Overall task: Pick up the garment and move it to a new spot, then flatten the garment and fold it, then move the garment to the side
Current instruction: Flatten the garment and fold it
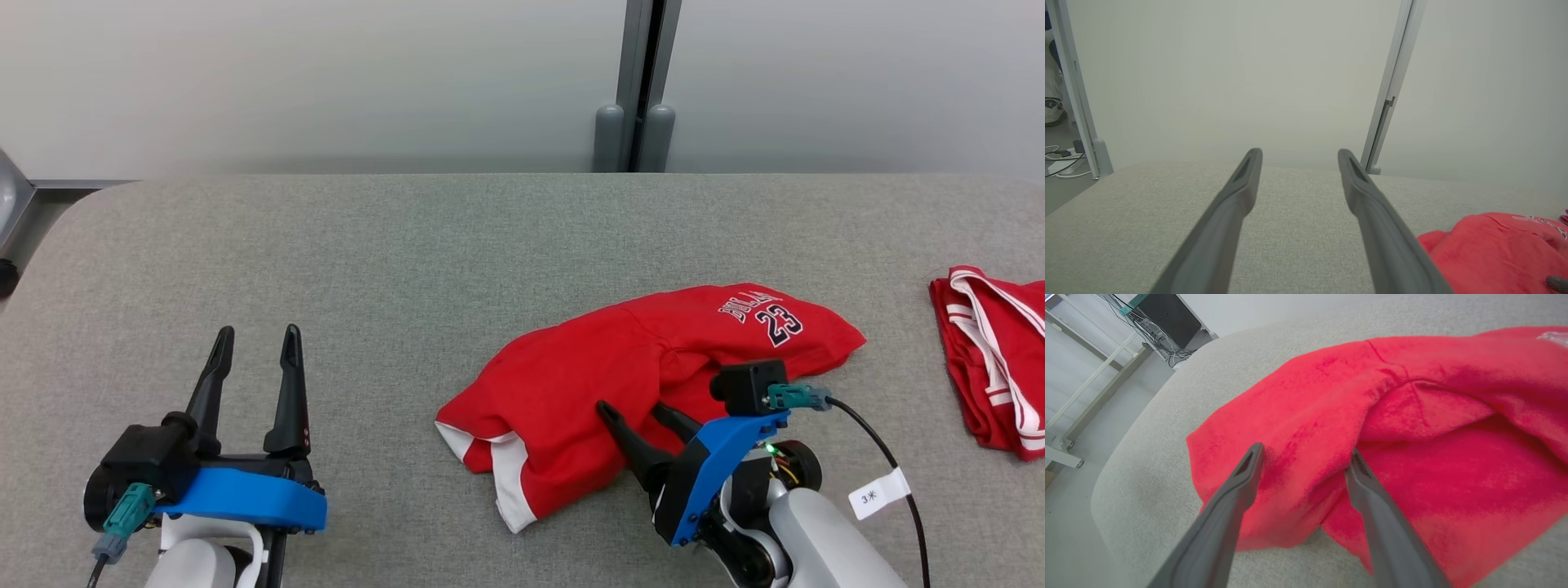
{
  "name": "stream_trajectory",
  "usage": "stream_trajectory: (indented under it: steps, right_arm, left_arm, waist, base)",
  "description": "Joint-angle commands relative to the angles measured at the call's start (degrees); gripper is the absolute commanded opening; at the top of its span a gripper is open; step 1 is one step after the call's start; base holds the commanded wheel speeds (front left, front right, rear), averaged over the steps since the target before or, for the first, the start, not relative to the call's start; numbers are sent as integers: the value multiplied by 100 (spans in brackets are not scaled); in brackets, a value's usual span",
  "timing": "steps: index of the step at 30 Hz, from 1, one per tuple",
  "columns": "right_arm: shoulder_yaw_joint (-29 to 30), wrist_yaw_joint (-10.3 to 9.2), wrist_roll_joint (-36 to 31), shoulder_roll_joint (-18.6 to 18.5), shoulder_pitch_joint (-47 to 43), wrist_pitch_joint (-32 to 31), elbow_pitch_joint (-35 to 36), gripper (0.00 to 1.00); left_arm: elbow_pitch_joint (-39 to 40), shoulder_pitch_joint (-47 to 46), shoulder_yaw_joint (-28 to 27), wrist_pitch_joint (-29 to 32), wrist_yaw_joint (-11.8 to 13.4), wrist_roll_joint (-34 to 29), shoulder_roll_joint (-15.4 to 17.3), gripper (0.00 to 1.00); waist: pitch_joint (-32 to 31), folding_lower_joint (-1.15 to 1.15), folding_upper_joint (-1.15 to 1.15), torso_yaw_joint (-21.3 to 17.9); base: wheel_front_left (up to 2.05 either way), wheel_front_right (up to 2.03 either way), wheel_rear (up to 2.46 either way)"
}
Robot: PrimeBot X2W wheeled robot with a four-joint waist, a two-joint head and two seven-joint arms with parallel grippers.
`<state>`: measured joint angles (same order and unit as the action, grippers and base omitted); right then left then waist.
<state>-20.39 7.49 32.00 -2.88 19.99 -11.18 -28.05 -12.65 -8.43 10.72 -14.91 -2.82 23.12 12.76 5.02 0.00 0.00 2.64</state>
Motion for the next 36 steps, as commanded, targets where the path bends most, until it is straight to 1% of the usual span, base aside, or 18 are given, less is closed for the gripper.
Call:
stream_trajectory:
  steps: [1,2,3,4,6,10,13,17,19,21,25,28,30,31,32,36]
  right_arm:
    - [-22,1,51,-4,78,37,-16,100]
    - [-86,1,90,-5,124,92,-56,53]
    - [-151,1,119,-3,170,148,-99,10]
    - [-191,1,146,-4,219,191,-148,0]
    - [-202,1,108,-6,306,288,-239,0]
    - [75,1,-250,-80,440,378,-389,0]
    - [390,1,-726,-368,477,256,-388,0]
    - [901,1,-1643,-843,635,25,-245,0]
    - [1091,1,-2050,-1011,707,-53,-163,0]
    - [1120,1,-2421,-1197,837,-121,-135,0]
    - [1007,0,-3059,-1550,1226,27,-327,0]
    - [906,0,-3476,-1730,1520,388,-612,0]
    - [785,0,-3634,-1749,1690,746,-850,0]
    - [812,0,-3679,-1741,1755,931,-971,5]
    - [833,0,-3702,-1702,1815,1117,-1091,100]
    - [910,0,-3697,-1503,1951,1591,-1550,100]
  left_arm:
    - [21,-71,7,-1,23,5,35,100]
    - [27,-69,11,3,31,11,34,100]
    - [32,-69,17,5,33,14,34,100]
    - [38,-73,21,7,35,15,34,100]
    - [47,-84,32,17,46,21,28,100]
    - [63,-86,62,29,57,35,19,100]
    - [76,-76,76,29,57,43,18,100]
    - [99,-56,86,25,75,47,22,100]
    - [108,-68,93,22,75,52,24,100]
    - [121,-112,105,19,75,49,20,100]
    - [120,-198,152,14,54,29,2,100]
    - [106,-301,211,13,30,9,-21,100]
    - [73,-349,246,10,16,-5,-47,100]
    - [59,-371,253,9,8,0,-46,100]
    - [47,-394,270,7,4,-1,-56,100]
    - [-9,-434,309,-2,-2,-7,-81,100]
  waist:
    - [2,0,0,-4]
    - [9,0,0,-10]
    - [13,0,0,-14]
    - [16,0,0,-17]
    - [17,0,0,-18]
    - [4,0,0,19]
    - [5,0,0,65]
    - [39,0,0,125]
    - [73,0,0,150]
    - [134,0,0,180]
    - [254,0,0,254]
    - [341,0,0,324]
    - [381,0,0,359]
    - [395,0,0,366]
    - [404,0,0,373]
    - [398,0,0,368]
  base:
    - [0,0,0]
    - [0,0,0]
    - [0,0,0]
    - [0,0,0]
    - [0,0,0]
    - [0,0,0]
    - [0,0,0]
    - [0,0,0]
    - [0,0,0]
    - [0,0,0]
    - [0,0,0]
    - [0,0,0]
    - [0,0,0]
    - [0,0,0]
    - [0,0,0]
    - [0,0,0]
